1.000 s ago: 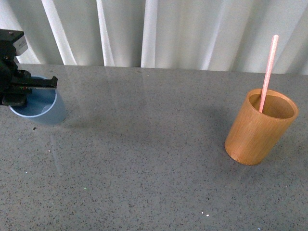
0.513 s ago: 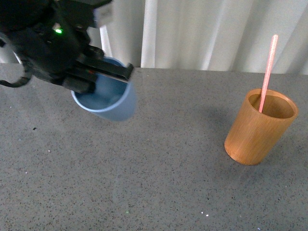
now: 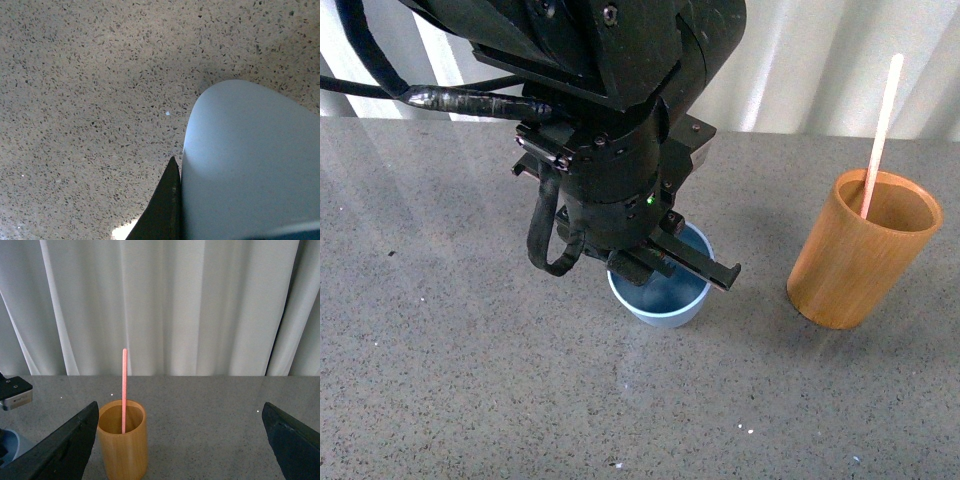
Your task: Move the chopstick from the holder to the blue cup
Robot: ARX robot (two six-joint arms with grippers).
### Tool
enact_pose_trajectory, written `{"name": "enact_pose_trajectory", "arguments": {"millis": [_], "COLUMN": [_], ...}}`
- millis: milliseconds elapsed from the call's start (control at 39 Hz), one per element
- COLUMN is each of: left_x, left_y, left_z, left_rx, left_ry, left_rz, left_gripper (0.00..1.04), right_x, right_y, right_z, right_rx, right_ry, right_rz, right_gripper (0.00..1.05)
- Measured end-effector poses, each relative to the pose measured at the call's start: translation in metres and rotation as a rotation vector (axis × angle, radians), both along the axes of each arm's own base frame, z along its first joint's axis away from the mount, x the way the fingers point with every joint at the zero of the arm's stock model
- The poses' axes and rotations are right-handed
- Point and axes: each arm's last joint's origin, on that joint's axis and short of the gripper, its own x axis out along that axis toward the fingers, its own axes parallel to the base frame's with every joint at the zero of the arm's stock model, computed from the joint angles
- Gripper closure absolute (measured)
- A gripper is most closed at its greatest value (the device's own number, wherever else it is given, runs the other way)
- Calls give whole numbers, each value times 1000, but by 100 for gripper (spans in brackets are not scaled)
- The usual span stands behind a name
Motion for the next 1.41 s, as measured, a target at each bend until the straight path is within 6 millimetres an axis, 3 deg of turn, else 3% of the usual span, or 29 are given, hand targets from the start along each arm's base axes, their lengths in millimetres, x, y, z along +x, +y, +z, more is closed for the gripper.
{"name": "enact_pose_trajectory", "arguments": {"millis": [231, 538, 769, 1000, 1077, 1154, 1205, 1282, 1333, 1410], "left_x": [4, 11, 13, 9, 7, 1, -7, -36, -63, -86], "left_y": [-9, 0, 14, 43, 60, 87, 102, 130, 146, 155], "left_z": [0, 6, 38, 68, 87, 117, 130, 147, 147, 135], "left_rx": [4, -19, -55, -119, -106, -172, -230, -315, -386, -395], "left_ry": [-16, -5, -67, -162, -350, -645, -782, -1058, -1176, -1178], "left_rz": [-10, 10, 31, 91, 138, 283, 355, 479, 525, 540], "left_gripper": [101, 45, 5, 7, 7, 7, 7, 7, 7, 7], "right_x": [0, 0, 0, 0, 0, 0, 0, 0, 0, 0], "right_y": [0, 0, 0, 0, 0, 0, 0, 0, 0, 0], "right_z": [0, 0, 0, 0, 0, 0, 0, 0, 0, 0], "right_rx": [0, 0, 0, 0, 0, 0, 0, 0, 0, 0], "right_ry": [0, 0, 0, 0, 0, 0, 0, 0, 0, 0], "right_rz": [0, 0, 0, 0, 0, 0, 0, 0, 0, 0], "right_gripper": [10, 10, 10, 10, 10, 10, 10, 10, 10, 10]}}
